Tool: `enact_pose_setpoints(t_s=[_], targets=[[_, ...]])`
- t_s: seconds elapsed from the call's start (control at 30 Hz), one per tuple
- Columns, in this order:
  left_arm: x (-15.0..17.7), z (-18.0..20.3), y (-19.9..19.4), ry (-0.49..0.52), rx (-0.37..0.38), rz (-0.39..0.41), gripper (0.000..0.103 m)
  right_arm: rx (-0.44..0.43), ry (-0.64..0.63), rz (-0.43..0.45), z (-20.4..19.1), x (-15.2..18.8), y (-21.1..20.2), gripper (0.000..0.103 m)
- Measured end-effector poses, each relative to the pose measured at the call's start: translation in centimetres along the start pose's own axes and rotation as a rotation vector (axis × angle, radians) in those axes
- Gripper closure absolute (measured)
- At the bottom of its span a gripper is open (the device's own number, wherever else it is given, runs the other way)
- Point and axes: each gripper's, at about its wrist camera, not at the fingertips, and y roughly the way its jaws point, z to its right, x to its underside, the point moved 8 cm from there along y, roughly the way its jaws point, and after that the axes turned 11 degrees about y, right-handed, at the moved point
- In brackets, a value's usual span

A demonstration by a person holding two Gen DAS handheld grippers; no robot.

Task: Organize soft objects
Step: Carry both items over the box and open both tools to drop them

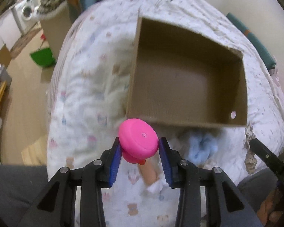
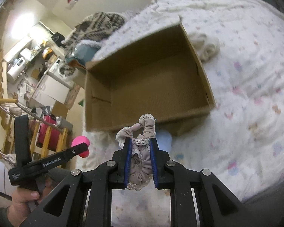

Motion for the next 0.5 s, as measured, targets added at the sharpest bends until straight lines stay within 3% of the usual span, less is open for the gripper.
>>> enact_pose_setpoints(t_s=[0.27, 0.5], targets=[[-5.6, 0.8, 0.6, 0.081, -0.02, 0.065, 0.067, 0.051, -0.038, 0.067, -1.0, -4.9, 1.7, 0.083], [-7.8, 1.8, 2.7, 0.124, -0.061, 0.088, 0.067, 0.095, -0.056, 0.052, -0.3, -6.9, 4.9, 0.083]])
